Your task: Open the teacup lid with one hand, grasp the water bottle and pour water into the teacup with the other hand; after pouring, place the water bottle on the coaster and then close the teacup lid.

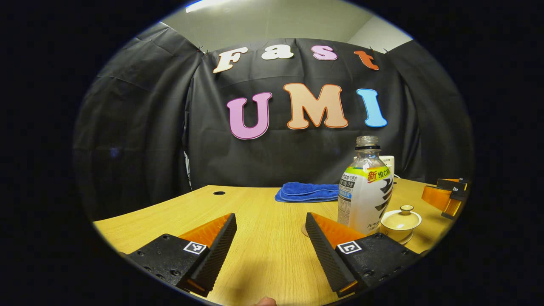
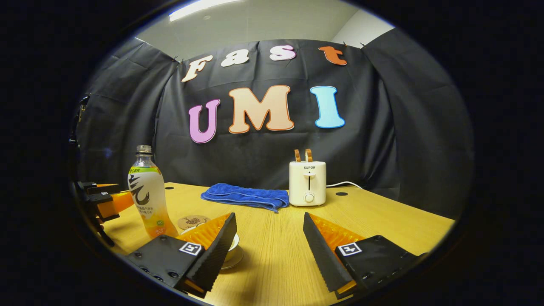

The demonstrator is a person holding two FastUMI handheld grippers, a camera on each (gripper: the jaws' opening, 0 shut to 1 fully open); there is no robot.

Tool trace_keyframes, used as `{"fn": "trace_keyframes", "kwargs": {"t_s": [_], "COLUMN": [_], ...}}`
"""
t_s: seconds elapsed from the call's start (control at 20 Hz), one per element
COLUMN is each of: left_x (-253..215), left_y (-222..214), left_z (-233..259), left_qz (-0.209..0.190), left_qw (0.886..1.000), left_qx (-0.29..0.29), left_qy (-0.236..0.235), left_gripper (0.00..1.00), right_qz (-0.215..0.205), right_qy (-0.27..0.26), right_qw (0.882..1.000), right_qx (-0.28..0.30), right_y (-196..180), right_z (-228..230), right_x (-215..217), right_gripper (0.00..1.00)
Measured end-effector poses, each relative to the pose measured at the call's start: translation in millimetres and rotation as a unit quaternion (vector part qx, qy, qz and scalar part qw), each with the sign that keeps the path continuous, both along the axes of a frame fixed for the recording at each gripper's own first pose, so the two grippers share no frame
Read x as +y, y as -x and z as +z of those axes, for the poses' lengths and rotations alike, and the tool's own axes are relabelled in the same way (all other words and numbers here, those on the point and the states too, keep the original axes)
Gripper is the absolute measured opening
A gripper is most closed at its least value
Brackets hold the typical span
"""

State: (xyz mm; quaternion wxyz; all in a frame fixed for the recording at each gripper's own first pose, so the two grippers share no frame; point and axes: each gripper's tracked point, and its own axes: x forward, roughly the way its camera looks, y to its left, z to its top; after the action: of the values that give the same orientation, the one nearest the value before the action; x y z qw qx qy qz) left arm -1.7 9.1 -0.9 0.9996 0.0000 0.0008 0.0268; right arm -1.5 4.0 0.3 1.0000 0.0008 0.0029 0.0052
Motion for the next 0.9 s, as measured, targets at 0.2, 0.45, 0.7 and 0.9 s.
{"fn": "trace_keyframes", "kwargs": {"t_s": [0.2,0.45,0.7,0.9], "left_x": [0,0,-1,0], "left_y": [0,0,0,0], "left_z": [0,-1,0,-1], "left_qz": [0.0,0.0,-0.001,-0.001], "left_qw": [1.0,1.0,1.0,1.0], "left_qx": [0.0,0.0,0.001,0.001], "left_qy": [0.0,0.0,0.001,0.001], "left_gripper": [0.95,0.95,0.95,0.95], "right_qz": [0.02,0.044,0.074,0.093], "right_qy": [-0.013,-0.017,0.001,0.025], "right_qw": [1.0,0.999,0.996,0.994], "right_qx": [0.011,0.026,0.041,0.048], "right_y": [-4,-9,-10,-10], "right_z": [-3,1,-3,-5], "right_x": [9,25,49,66], "right_gripper": [0.99,0.99,1.0,0.99]}}
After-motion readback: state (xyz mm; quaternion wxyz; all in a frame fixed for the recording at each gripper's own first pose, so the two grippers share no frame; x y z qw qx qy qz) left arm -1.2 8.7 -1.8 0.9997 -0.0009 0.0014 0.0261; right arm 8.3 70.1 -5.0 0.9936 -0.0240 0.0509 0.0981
